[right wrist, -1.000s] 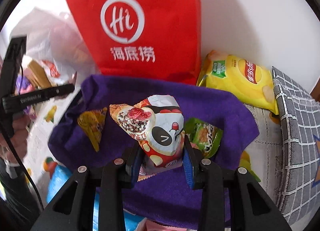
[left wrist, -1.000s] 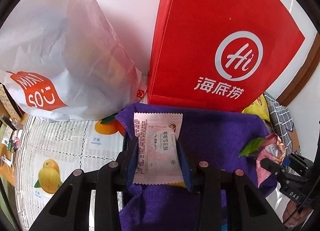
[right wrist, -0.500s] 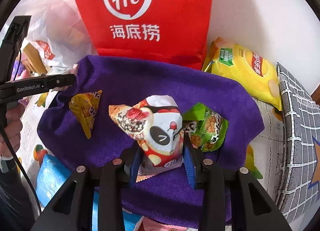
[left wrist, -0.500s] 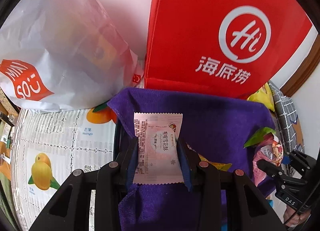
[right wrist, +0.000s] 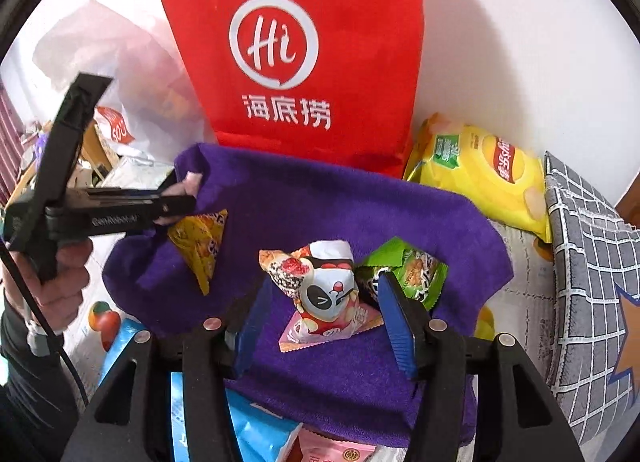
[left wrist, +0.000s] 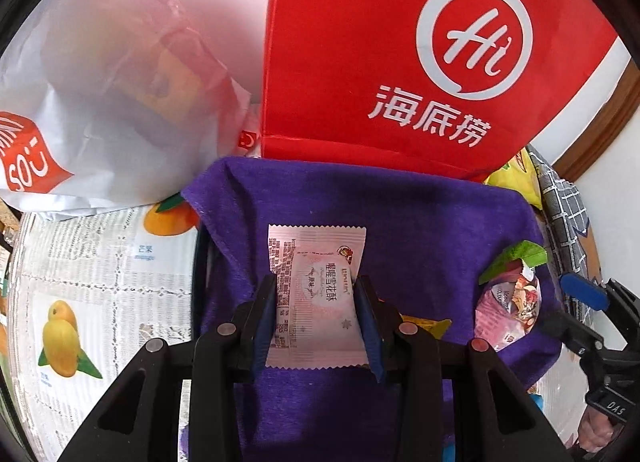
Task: Organize snacks
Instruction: 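Lower the pink wrapper packet onto the purple towel and open the left gripper, then grasp the pink square cake packet in the pile with the right gripper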
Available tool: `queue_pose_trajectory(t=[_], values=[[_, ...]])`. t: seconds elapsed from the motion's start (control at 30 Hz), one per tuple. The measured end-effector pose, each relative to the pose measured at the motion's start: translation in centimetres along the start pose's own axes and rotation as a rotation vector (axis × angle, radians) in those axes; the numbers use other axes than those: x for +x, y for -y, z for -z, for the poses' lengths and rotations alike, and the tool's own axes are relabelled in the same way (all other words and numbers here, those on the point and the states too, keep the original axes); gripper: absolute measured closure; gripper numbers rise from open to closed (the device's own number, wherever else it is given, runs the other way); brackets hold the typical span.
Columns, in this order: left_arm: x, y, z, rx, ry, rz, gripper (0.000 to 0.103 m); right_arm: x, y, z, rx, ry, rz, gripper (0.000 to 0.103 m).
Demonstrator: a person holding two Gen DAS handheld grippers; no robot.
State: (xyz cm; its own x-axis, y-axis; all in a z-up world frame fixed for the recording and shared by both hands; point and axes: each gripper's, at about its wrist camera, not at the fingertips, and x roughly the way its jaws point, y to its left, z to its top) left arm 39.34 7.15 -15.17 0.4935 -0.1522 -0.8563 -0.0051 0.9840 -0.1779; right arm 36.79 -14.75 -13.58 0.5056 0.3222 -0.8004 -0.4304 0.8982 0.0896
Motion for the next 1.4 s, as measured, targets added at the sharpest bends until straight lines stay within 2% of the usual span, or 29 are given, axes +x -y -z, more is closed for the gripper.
queue_pose_trajectory(t=[0.23,0.47,0.63,0.8,0.87,0.93,1.0,1.2,1.3,1.4], values=[[-0.1,0.2,-0.1,-0.001,0.004,0.027,0.065,-1.0,0.2,-0.2,0.013,0.032,-0.006,0.048],[-1.6,0.7,-0.2,0.025,0.048,0.018,0.051,-1.4,0.4,-0.3,0.048,0.057,0.006,0.048],[-2.5,0.6,-0.3,0.031,0.071,0.018,0.05,-2.6,0.6,-0.4,0.086,0.114,0.009,0.048],[-3.2,0.8,-0.3,0.034,0.085,0.015,0.05,-4.1,0.6,-0.5,0.093,0.166,0.069,0.048],[-3.6,0.8,-0.3,0.032,0.091,0.02,0.05,-4.6,0.8,-0.5,0.105,0.162,0.117,0.048],[-3.8,1.1,-0.3,0.034,0.093,0.028,0.05,-5.0,1.2,0.0,0.12,0.136,0.122,0.048],[-4.1,1.3,-0.2,0.04,0.095,0.034,0.05,-5.5,1.7,1.1,0.142,0.108,0.113,0.048],[-5.0,3.2,0.3,0.075,0.106,0.032,0.05,-6.5,2.4,6.5,0.165,0.039,0.169,0.05],[-6.3,4.3,0.7,0.104,0.121,0.041,0.05,-6.2,3.0,10.1,0.209,-0.005,0.121,0.053],[-8.0,5.7,1.4,0.142,0.149,0.036,0.05,-5.5,3.2,12.4,0.242,-0.037,0.072,0.053]])
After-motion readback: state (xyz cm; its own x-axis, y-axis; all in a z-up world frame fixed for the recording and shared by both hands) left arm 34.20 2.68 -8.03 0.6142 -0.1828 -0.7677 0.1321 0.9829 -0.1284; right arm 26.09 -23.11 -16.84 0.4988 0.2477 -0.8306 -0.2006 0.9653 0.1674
